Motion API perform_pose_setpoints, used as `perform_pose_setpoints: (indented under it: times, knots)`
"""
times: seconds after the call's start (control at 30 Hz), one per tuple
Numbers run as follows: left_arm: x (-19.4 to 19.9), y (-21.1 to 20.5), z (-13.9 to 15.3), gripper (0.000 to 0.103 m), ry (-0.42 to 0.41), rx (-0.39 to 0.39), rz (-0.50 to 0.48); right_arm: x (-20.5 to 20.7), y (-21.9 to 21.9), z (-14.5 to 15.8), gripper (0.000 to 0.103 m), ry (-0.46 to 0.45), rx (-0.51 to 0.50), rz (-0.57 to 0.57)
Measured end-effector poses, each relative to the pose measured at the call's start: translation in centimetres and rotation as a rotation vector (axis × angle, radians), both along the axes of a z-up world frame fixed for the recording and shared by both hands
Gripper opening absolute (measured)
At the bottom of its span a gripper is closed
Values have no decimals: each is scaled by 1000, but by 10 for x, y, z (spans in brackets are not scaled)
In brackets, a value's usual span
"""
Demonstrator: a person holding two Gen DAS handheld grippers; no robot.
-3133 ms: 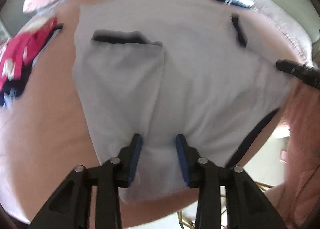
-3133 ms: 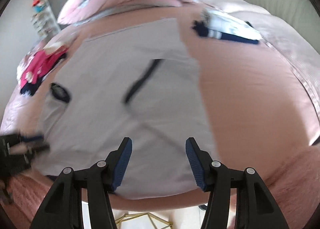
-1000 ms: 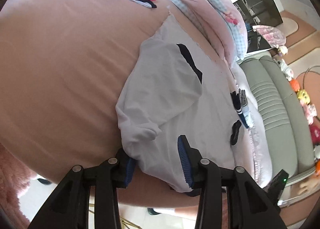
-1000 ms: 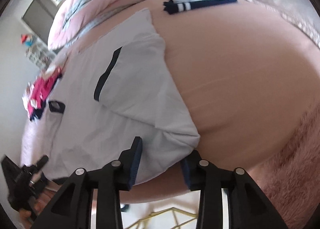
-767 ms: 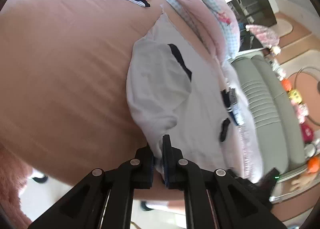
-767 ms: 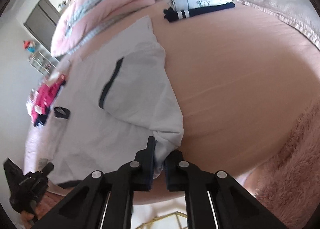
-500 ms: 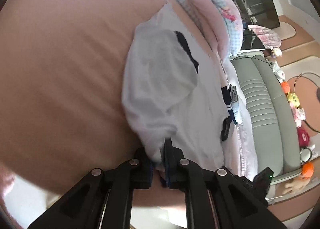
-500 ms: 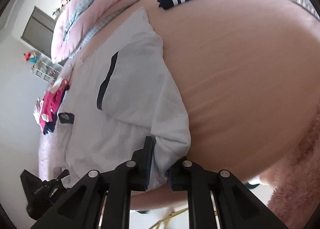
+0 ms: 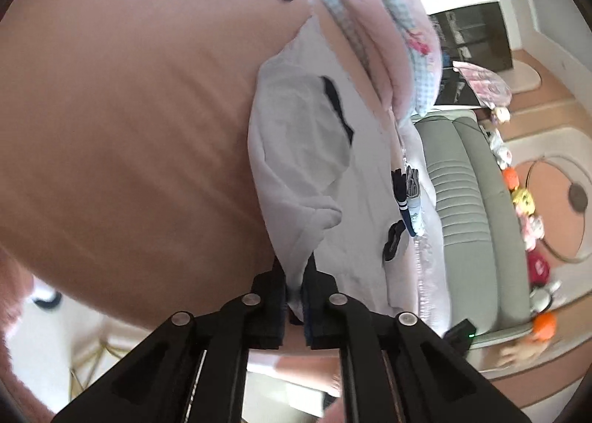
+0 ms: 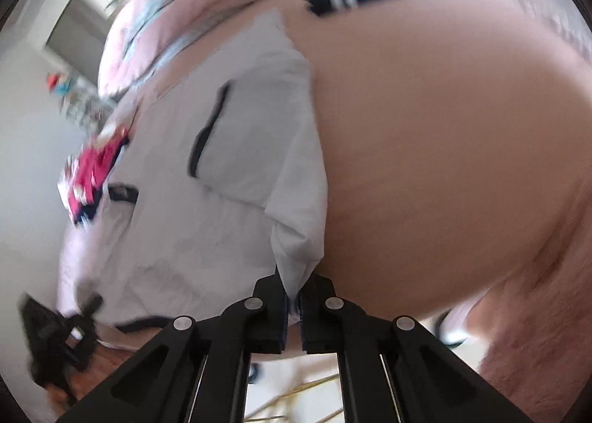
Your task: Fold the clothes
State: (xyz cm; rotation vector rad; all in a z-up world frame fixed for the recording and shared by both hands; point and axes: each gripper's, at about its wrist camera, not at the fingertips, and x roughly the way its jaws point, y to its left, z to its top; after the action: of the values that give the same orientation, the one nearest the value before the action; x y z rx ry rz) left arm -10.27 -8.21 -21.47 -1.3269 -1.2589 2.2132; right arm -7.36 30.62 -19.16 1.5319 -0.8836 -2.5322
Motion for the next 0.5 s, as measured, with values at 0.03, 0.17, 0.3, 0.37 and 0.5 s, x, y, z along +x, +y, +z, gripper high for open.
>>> perform_pose_setpoints:
  times: [0.03,0.17,0.3,0.37,0.5]
  knots:
    - [-2,1,-3,20,-14,12,-6,-1,3,-2,3,-1,-31,-12]
    - [-7,10,0,56,17,37,-19,-4,5,-9,7,4,-72,-28]
    - [-17,28,7,51,75,-83,-43,-9,-5,-6,18,32,-34,-1]
    - [-25,39,5,3,53,-174,-91,-11,-17,-1,14,43,61,40]
    - [-21,40,9,3,43,-245,-93,-5,-32,12,1,87,208,87]
